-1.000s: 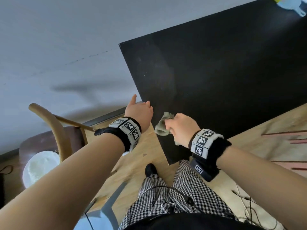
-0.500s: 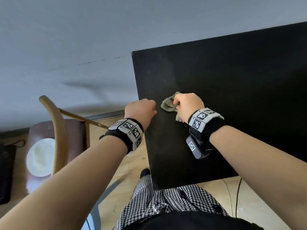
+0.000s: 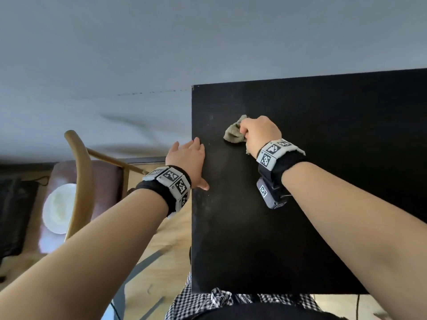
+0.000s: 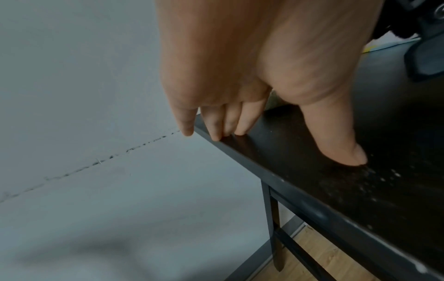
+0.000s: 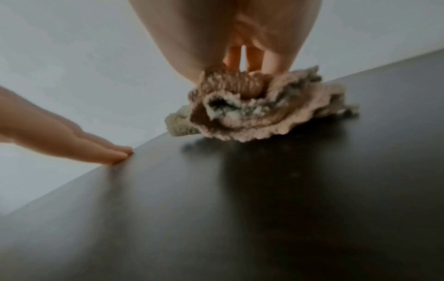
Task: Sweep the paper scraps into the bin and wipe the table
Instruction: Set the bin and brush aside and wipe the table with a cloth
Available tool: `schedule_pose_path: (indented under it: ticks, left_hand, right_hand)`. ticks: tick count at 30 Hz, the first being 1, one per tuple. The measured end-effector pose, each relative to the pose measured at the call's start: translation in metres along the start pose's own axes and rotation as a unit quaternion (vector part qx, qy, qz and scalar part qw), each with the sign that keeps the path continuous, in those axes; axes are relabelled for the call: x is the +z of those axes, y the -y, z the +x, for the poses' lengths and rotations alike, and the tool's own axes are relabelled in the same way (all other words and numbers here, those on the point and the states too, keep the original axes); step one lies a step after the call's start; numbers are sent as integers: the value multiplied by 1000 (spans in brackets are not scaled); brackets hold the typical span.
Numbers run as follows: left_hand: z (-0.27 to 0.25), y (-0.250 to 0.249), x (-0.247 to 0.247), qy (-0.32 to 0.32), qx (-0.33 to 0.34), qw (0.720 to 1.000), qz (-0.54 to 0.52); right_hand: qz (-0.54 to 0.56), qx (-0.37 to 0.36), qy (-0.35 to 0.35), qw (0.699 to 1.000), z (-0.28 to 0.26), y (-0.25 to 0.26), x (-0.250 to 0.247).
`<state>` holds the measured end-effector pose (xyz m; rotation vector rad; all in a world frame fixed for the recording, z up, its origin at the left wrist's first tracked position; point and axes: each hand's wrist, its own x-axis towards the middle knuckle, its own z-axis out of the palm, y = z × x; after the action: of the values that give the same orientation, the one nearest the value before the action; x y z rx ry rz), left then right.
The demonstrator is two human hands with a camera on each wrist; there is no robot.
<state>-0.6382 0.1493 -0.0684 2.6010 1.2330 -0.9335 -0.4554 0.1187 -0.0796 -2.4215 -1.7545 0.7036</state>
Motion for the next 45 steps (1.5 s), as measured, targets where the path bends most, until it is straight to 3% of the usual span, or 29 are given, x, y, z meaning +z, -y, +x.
schedule_pose_path:
  ticks: [3,8,19,22,27,33,35,45]
  left_hand:
    - [3,3,-4,-2,-5,1000,6]
    - [21,5,-16,18,-22,999,16]
    - [58,22,-44,29,-24,998,41]
    - [63,22,-45,20,-24,998,55]
    - [60,26,-45,18,-16,998,54]
    - [59,29,-42,13,-6,999,38]
    - [60,30,-41,13,-2,999,34]
    - [60,29,-42,16,-10,1000,23]
  right_hand:
    - [-17,-38,1,999,-18,13,6]
    - [-31,-166,78,983,-51,20,18]
    - [-17,-47,61,997,87,-3,-41]
    - [-58,-34,25,997,84,12,-34]
    - [-75,-162,27,984,57,40,-11]
    - [-64,-39,-19,997,94,1,-50]
    - [-85,-29,-32,995,99,0,-56]
    - [-35,-172,3,984,116,83,-31]
